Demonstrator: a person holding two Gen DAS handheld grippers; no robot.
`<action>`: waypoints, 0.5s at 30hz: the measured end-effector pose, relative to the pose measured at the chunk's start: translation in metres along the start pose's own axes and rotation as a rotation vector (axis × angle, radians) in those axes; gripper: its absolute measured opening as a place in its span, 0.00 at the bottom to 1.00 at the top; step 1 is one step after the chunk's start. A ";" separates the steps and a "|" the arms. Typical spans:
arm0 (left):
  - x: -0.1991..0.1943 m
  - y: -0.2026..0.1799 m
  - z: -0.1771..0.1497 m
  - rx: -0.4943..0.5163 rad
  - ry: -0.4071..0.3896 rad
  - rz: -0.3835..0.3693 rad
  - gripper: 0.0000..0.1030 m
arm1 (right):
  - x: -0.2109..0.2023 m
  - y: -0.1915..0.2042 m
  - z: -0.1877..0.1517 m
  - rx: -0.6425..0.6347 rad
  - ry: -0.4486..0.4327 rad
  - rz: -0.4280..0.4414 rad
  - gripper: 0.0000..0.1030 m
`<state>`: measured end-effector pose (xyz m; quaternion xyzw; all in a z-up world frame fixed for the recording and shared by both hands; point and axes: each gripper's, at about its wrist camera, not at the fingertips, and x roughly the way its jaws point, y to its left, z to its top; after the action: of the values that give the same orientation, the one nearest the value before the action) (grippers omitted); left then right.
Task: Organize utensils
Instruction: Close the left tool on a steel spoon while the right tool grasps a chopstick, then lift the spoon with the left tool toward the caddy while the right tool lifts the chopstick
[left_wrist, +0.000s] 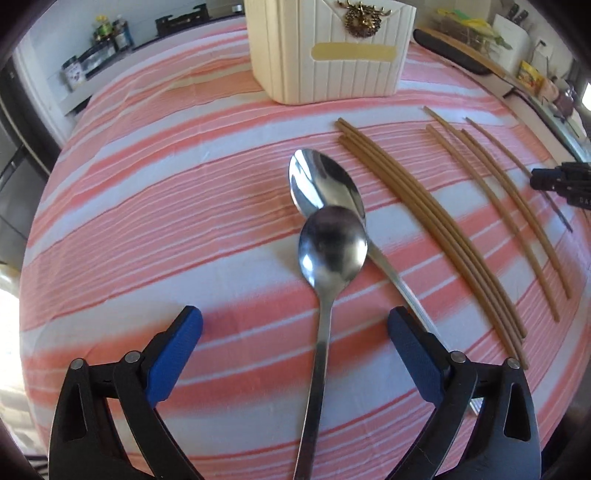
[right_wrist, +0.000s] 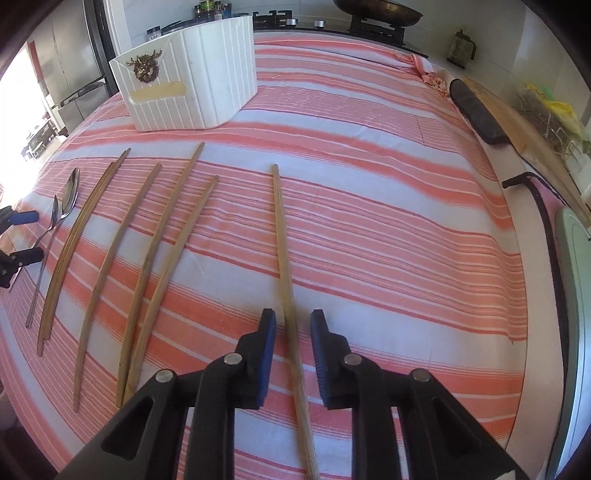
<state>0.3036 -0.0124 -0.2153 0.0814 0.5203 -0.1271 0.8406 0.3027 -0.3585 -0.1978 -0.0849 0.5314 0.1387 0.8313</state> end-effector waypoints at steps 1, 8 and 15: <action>0.001 0.001 0.005 -0.003 -0.006 -0.001 0.88 | 0.001 0.000 0.003 -0.002 0.002 0.011 0.26; 0.001 0.018 0.019 -0.087 -0.040 0.015 0.35 | 0.009 0.009 0.023 -0.053 0.013 0.051 0.26; -0.005 0.050 0.007 -0.180 -0.043 0.040 0.38 | 0.013 0.011 0.034 -0.030 0.064 -0.058 0.23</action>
<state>0.3225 0.0338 -0.2079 0.0131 0.5097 -0.0649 0.8578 0.3338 -0.3359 -0.1954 -0.1170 0.5528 0.1194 0.8163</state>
